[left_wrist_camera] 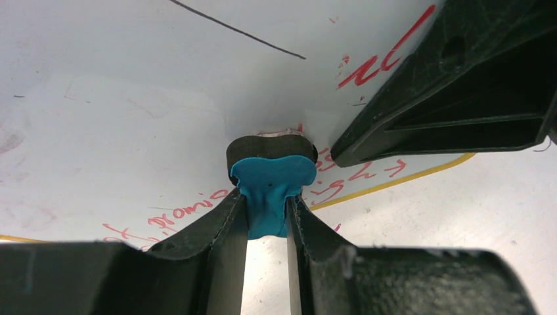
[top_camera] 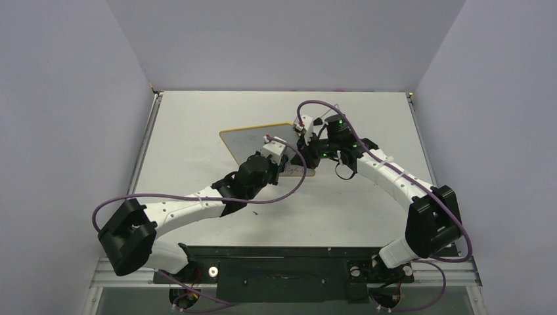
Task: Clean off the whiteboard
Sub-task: Erase the whiteboard at the center of the board.
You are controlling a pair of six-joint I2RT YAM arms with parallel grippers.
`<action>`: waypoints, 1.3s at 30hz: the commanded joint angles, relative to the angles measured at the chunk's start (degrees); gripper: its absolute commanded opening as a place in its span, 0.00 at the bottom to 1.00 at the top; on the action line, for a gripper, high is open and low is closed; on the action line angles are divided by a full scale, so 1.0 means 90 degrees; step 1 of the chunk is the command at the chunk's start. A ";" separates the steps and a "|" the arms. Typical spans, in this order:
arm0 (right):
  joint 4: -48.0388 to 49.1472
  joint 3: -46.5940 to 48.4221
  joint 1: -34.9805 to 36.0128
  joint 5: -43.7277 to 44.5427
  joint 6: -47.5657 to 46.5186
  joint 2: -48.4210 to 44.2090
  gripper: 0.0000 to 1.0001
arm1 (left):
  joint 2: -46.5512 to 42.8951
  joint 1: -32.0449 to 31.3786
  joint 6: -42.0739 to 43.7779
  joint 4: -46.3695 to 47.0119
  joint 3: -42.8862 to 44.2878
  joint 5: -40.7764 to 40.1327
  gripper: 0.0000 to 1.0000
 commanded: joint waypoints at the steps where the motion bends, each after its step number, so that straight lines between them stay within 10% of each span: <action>1: -0.0577 0.0073 0.0225 -0.0465 -0.0081 -0.0020 0.00 | -0.0047 0.0004 0.0196 0.0173 0.0615 -0.0048 0.00; 19: -0.0579 0.0067 0.0206 -0.0530 -0.0075 -0.0041 0.00 | 0.0839 -0.0427 0.0109 -0.0792 0.1929 -0.3287 0.00; 32: -0.0573 0.0074 0.0176 -0.0571 -0.0024 -0.0006 0.00 | -0.0081 0.0421 -0.0383 -0.0300 0.0703 -0.1813 0.00; 39: -0.0544 0.0054 0.0018 -0.0621 0.0039 -0.0005 0.00 | -0.1472 0.0796 -0.0748 -0.0113 -0.0461 0.0681 0.00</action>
